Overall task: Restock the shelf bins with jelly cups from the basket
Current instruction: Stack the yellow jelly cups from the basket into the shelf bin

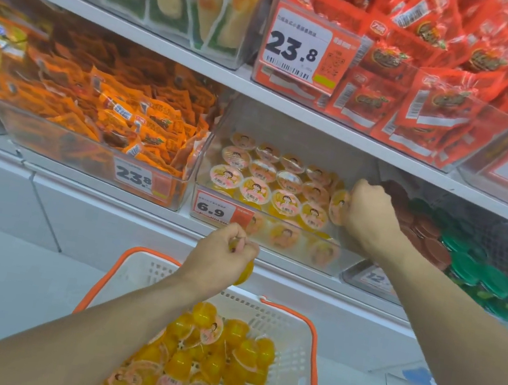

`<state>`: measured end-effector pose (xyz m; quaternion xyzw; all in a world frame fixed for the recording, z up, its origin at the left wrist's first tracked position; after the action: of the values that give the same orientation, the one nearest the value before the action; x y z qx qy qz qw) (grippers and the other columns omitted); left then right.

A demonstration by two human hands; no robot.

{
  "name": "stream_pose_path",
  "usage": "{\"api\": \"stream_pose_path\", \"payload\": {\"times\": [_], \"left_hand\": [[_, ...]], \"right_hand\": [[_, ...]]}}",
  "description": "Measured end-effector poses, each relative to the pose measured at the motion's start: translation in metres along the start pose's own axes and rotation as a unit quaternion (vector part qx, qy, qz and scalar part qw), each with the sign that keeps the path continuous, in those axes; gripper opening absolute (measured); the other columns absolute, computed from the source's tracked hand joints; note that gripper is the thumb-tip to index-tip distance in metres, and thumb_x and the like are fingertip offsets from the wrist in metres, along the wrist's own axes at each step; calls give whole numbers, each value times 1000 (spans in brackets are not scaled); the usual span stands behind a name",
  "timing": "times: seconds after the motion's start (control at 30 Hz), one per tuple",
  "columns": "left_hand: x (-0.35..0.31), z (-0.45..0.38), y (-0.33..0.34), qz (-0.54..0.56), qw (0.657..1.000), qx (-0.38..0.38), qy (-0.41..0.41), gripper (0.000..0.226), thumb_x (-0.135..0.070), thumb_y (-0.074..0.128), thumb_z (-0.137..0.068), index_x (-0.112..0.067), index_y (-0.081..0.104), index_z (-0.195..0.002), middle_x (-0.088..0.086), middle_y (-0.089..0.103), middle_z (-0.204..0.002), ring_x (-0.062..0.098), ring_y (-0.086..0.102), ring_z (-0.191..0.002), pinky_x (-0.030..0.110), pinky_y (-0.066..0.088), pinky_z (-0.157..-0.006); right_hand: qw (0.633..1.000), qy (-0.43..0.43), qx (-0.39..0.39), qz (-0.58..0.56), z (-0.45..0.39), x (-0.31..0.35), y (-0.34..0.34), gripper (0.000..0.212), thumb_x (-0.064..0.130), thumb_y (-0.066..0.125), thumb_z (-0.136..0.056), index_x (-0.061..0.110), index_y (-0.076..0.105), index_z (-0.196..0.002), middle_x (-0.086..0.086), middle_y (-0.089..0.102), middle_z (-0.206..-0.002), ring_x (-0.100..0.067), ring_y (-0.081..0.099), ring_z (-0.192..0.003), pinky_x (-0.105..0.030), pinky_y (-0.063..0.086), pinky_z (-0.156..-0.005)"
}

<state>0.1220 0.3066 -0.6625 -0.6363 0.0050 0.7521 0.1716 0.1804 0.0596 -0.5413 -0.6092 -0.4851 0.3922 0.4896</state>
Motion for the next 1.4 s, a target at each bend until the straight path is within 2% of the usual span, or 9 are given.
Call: {"api": "stream_pose_path", "payload": {"times": [0.1, 0.2, 0.27, 0.6, 0.77, 0.93, 1.13, 1.3, 1.4], "left_hand": [[-2, 2, 3, -13, 1000, -2, 7, 33, -38, 61, -93, -19, 43, -73, -3, 63, -80, 18, 59, -82, 33, 45, -75], [0, 2, 5, -21, 1000, 4, 9, 33, -40, 61, -91, -21, 43, -72, 0, 67, -87, 20, 64, -96, 37, 50, -87], [0, 4, 5, -30, 999, 8, 8, 32, -40, 61, -91, -22, 43, -72, 0, 69, -87, 23, 66, -95, 36, 52, -82], [-4, 8, 7, -72, 997, 14, 8, 29, -35, 60, -93, -19, 44, -75, 1, 73, -95, 23, 66, -95, 28, 49, -76], [-6, 10, 7, -82, 996, 16, 14, 27, -33, 60, -93, -10, 50, -84, 5, 68, -85, 24, 65, -88, 26, 45, -69], [-5, 10, 9, -95, 995, 17, 14, 27, -34, 60, -94, -14, 49, -80, 6, 70, -90, 24, 65, -89, 26, 45, -69], [-4, 11, 12, -109, 994, 20, 12, 25, -36, 60, -93, -11, 56, -91, 3, 72, -93, 21, 66, -91, 26, 48, -76], [-2, 12, 11, -113, 993, 23, 7, 26, -36, 60, -94, -11, 60, -97, 3, 71, -89, 21, 66, -90, 24, 46, -69], [-3, 12, 11, -111, 994, 24, 7, 25, -35, 60, -94, -10, 59, -96, 0, 70, -88, 20, 66, -90, 23, 46, -69]], "right_hand": [[998, 18, 37, 40, -4, 4, 17, 20, 3, 52, -86, -6, 60, -102, -28, 66, -101, -46, 66, -92, -46, 54, -74], [996, 41, 64, 53, -4, 7, 36, 28, -4, 47, -86, -7, 59, -111, -28, 64, -112, -46, 64, -104, -44, 53, -83], [994, 57, 76, 47, -3, 8, 44, 31, -5, 46, -87, -8, 57, -116, -27, 63, -116, -45, 63, -109, -43, 52, -87], [983, 126, 137, -10, 3, -16, 51, 19, 6, 56, -87, -2, 63, -103, -23, 66, -108, -42, 65, -99, -37, 50, -74], [987, 84, 133, -14, 8, -20, 38, 14, 13, 56, -85, 1, 62, -89, -22, 67, -99, -34, 56, -78, -31, 44, -67], [958, 77, 274, -30, 29, -21, 54, 27, 36, 67, -83, 11, 72, -91, -8, 67, -89, -26, 62, -80, -30, 49, -67], [964, 64, 256, -39, 22, -13, 58, 24, 24, 63, -85, 9, 76, -100, -12, 72, -108, -30, 67, -102, -37, 56, -86], [957, 38, 288, 10, 21, 0, 62, 21, 19, 56, -93, 2, 67, -90, -13, 63, -92, -30, 55, -82, -31, 49, -72], [957, 14, 289, 32, 20, 3, 65, 26, 15, 52, -93, 0, 71, -101, -13, 64, -94, -30, 58, -84, -29, 51, -73]]}}
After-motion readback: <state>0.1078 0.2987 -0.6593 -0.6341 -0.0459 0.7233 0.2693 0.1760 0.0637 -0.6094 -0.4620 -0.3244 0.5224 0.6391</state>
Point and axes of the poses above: each hand's wrist, its own z-axis away from the middle knuckle, its own y-axis out of the palm, x = y × z, the point moved 10 cm from there along -z, towards the middle knuckle
